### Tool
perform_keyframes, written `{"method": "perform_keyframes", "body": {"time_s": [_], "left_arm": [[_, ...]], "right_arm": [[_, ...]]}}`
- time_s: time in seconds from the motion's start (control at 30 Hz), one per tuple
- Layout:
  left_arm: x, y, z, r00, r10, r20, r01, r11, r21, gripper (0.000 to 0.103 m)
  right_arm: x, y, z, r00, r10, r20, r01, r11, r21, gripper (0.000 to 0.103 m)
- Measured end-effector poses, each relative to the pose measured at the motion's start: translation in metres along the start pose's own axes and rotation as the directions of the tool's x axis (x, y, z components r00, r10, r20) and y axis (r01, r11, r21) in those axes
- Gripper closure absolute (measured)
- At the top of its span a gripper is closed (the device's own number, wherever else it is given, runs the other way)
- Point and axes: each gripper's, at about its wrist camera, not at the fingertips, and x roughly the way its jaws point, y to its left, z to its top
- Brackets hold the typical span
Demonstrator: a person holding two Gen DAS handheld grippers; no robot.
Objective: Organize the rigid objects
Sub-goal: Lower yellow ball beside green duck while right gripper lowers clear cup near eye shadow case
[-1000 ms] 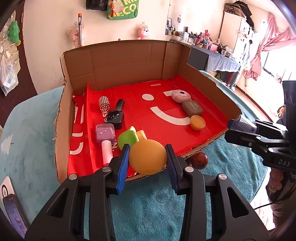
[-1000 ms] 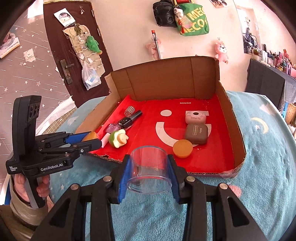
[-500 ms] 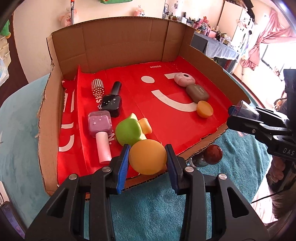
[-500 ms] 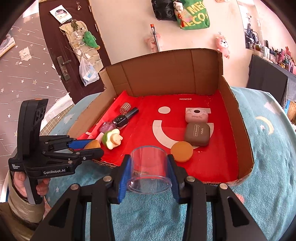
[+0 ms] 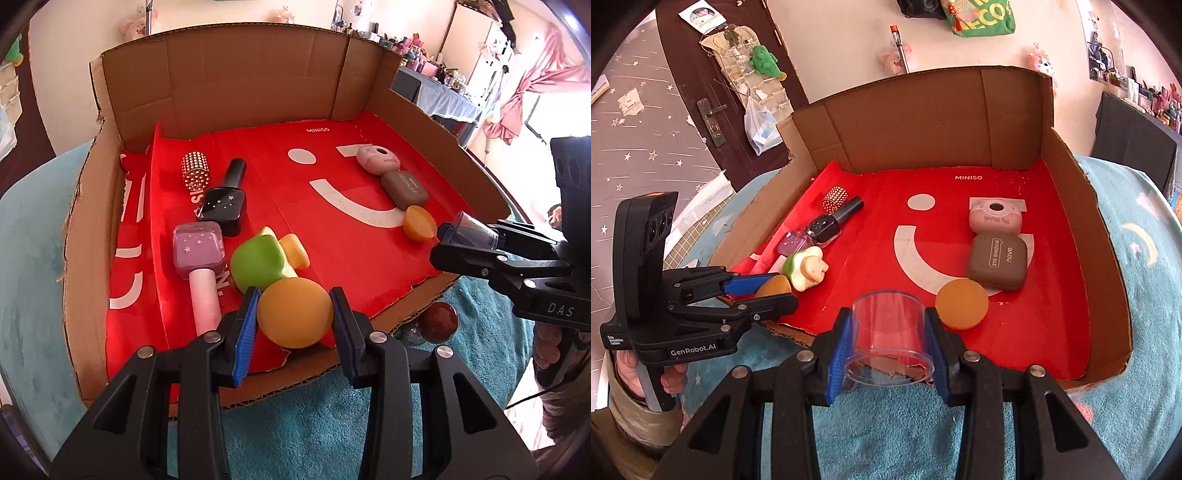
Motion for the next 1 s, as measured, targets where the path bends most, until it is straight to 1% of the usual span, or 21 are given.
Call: {"method": "perform_keyframes", "body": {"time_s": [0.17,0.23,0.37,0.53,0.73,0.9,1.0], "left_arm": [[-0.001,-0.002,0.003,1.0,0.02,0.003,-0.02,1.0,0.011,0.067],[0.0,-0.003,0.003,1.0,0.01,-0.005,-0.01,1.0,0.018,0.067],[0.005,-0.007,0.0,0.998,-0.03,-0.05,0.032,0.999,0.036,0.067],[0.007,-0.005,0.003,0.998,-0.025,-0.061,0.027,0.999,0.03,0.067],[0.017,-0.004,0.005,0.996,-0.05,-0.078,0.051,0.999,0.018,0.067],[0.022,-0.003,0.008,0.997,-0.039,-0.072,0.039,0.999,0.007,0.067],[0.022,-0.004,0.008,0.998,-0.005,-0.061,0.007,1.0,0.02,0.067]], "right_arm": [[0.006,0.0,0.004,1.0,0.011,-0.022,-0.011,1.0,0.007,0.062],[0.009,0.0,0.006,0.999,0.014,-0.032,-0.014,1.0,0.007,0.062],[0.016,0.002,0.01,0.998,0.023,-0.061,-0.023,1.0,0.004,0.062],[0.029,0.001,0.012,0.994,0.04,-0.103,-0.039,0.999,0.014,0.062],[0.033,0.0,0.011,0.992,0.043,-0.116,-0.041,0.999,0.02,0.062],[0.037,-0.001,0.011,0.991,0.05,-0.126,-0.047,0.998,0.031,0.062],[0.042,-0.001,0.011,0.99,0.043,-0.133,-0.039,0.999,0.032,0.062]]}}
